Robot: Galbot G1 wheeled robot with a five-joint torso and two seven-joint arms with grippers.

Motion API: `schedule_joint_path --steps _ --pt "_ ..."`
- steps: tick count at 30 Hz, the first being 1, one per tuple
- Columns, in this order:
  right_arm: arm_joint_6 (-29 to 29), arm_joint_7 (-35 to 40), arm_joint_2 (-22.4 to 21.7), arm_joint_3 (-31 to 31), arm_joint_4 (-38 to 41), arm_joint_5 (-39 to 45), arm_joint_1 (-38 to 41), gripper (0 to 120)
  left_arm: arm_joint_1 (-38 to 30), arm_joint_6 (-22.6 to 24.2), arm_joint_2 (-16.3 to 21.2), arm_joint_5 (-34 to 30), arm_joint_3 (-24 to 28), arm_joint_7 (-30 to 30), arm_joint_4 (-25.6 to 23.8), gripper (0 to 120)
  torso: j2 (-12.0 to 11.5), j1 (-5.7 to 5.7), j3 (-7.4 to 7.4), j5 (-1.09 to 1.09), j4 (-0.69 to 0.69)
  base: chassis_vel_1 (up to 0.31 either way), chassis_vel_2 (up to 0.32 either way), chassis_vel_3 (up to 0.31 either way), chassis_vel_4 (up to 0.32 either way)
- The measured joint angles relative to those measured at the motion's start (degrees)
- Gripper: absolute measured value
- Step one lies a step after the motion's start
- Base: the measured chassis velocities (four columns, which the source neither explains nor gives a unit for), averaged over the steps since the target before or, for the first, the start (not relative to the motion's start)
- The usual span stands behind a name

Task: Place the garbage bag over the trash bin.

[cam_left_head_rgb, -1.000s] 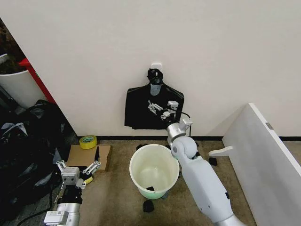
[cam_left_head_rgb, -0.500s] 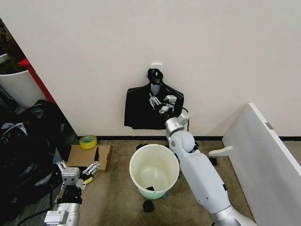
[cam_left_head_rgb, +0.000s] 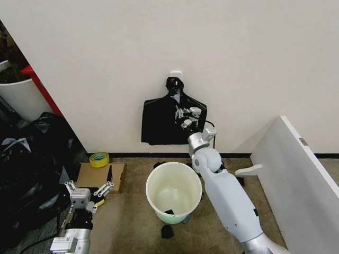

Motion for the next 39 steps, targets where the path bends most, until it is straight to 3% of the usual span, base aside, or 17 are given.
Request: schedule_joint_path --steps 17,25,26,39 --pt "0.53 -0.76 -6.67 0.84 12.34 -4.53 -13.67 0 -0.17 -0.30 -0.40 0.18 1.04 -0.06 0.11 99 0.00 0.00 0.00 0.00 0.00 0.000 0.000 0.000 0.000" --pt "2.52 -2.89 -9.99 2.26 19.00 -9.65 -23.41 0 -0.76 -0.34 -0.60 0.21 1.76 -0.08 0.80 99 0.00 0.00 -0.01 0.00 -0.01 0.000 0.000 0.000 0.000" --pt "3.53 -3.78 -10.67 2.96 22.06 -11.59 -28.24 0 -1.19 -0.28 -0.68 0.13 1.84 -0.08 1.09 99 0.00 -0.01 -0.01 0.00 -0.01 0.000 0.000 0.000 0.000" --pt "9.09 -7.06 -10.17 4.25 24.44 -21.10 -38.80 0 -2.01 0.00 -0.10 -0.75 1.94 -0.08 1.61 99 0.01 0.00 0.00 -0.01 0.00 0.000 0.000 0.000 0.000"
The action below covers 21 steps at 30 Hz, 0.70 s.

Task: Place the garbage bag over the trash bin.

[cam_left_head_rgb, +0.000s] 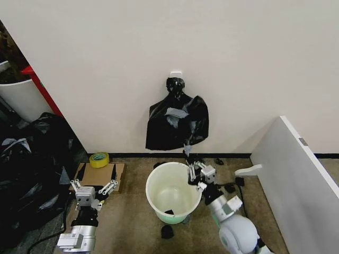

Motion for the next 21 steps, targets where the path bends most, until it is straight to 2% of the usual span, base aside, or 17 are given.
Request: schedule_joint_path --steps 8,21 --pt "3.99 -1.98 0.14 0.03 1.95 -6.34 -6.42 0 -0.23 0.00 0.39 -0.25 0.32 0.00 -0.01 99 0.00 0.00 0.00 0.00 0.00 0.000 0.000 0.000 0.000" --pt "10.17 -4.29 0.35 0.66 2.95 -11.52 -14.87 0 0.08 -0.23 0.94 -0.56 0.29 0.00 -0.55 99 0.00 0.00 0.00 0.01 -0.01 0.000 0.000 0.000 0.000"
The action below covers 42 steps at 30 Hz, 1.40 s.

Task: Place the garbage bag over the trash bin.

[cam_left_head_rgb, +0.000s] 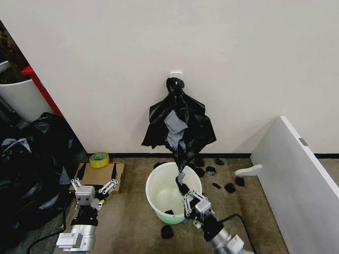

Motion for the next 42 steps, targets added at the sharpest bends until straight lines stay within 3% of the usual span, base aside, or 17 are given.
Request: schedule_joint_path --steps 12,20,25,27,35,42 --pt "3.09 -1.32 -0.65 0.68 -0.14 -2.40 -2.14 0 0.12 -0.07 0.23 0.01 0.21 -0.03 -0.15 99 0.00 0.00 0.00 0.00 0.00 0.000 0.000 0.000 0.000" --pt "0.08 0.91 0.09 0.32 0.58 -1.01 0.38 0 -0.16 -0.08 0.26 0.05 0.40 -0.04 0.13 99 0.00 0.01 0.00 0.00 0.01 0.000 0.000 0.000 0.000" --pt "-1.29 1.90 -0.41 0.38 1.35 -1.62 -0.33 22 -0.72 0.03 0.30 -0.26 0.46 -0.04 0.84 99 0.00 0.01 0.01 0.00 0.01 0.000 0.000 0.000 0.000" --pt "-1.83 2.52 -0.45 0.55 1.51 -2.01 -0.68 25 -0.88 0.08 0.31 -0.36 0.49 -0.04 0.98 99 0.00 0.01 0.00 0.00 0.01 0.000 0.000 0.000 0.000" --pt "-8.10 9.43 -1.96 1.78 5.40 -0.26 -2.09 57 -1.61 0.34 0.52 -0.73 0.75 -0.04 1.47 99 0.00 0.01 0.00 0.00 0.00 0.000 0.000 0.000 0.000" --pt "-15.36 13.62 -4.74 2.06 8.56 6.99 4.63 82 -1.52 0.36 0.80 -0.75 0.73 -0.01 1.88 99 0.00 0.01 0.01 0.01 0.00 0.000 0.000 0.000 0.000"
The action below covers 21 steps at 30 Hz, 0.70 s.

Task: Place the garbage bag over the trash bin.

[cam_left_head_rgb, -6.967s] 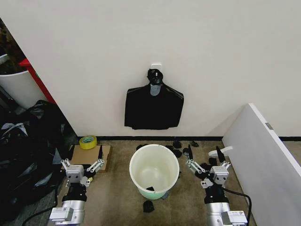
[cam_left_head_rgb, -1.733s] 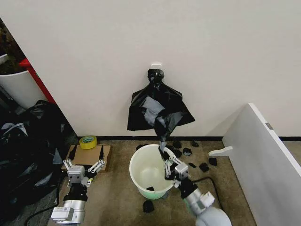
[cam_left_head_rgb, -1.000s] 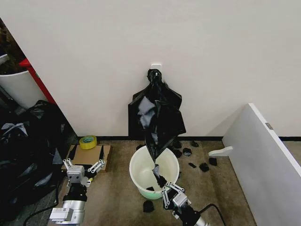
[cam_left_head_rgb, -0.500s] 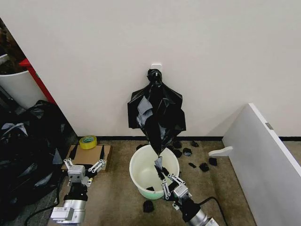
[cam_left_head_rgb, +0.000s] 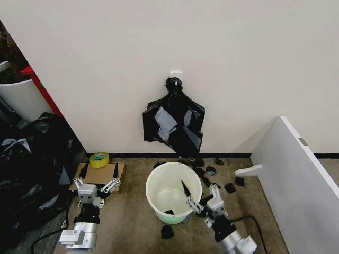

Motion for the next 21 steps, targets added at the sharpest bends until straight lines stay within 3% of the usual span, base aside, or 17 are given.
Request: schedule_joint_path --steps 4,7,11,17,20,21 --pt "-4.72 1.76 -3.79 0.04 -1.51 5.39 8.62 97 0.42 0.00 -0.12 0.30 -0.23 0.02 0.04 99 0.00 0.00 0.00 0.01 0.01 0.000 0.000 0.000 0.000" --pt "-7.41 2.67 -5.90 -1.00 -2.72 7.90 13.33 100 0.58 0.00 -0.37 0.58 -0.31 0.02 0.04 99 0.00 0.00 0.00 0.00 0.00 0.000 0.000 0.000 0.000" --pt "-12.79 4.27 -9.19 -4.22 -5.03 11.79 22.44 100 0.87 -0.01 -0.90 1.10 -0.38 0.06 0.04 99 0.00 0.00 0.01 -0.01 0.02 0.000 0.000 0.000 0.000" --pt "-17.47 4.94 -10.03 -8.26 -7.83 13.91 31.47 100 1.15 -0.21 -1.53 1.39 -0.73 0.07 0.04 99 0.00 0.00 0.01 -0.01 0.01 0.000 0.000 0.000 0.000" --pt "-17.81 5.02 -10.11 -8.89 -8.30 13.95 32.40 99 1.18 -0.26 -1.63 1.40 -0.78 0.07 0.04 99 0.00 0.00 0.01 -0.01 0.01 0.000 0.000 0.000 0.000" --pt "-18.52 5.09 -10.47 -9.88 -9.07 14.12 33.88 93 1.21 -0.33 -1.87 1.42 -0.83 0.07 0.04 99 -0.01 0.00 0.01 0.00 0.01 0.000 0.000 0.000 0.000"
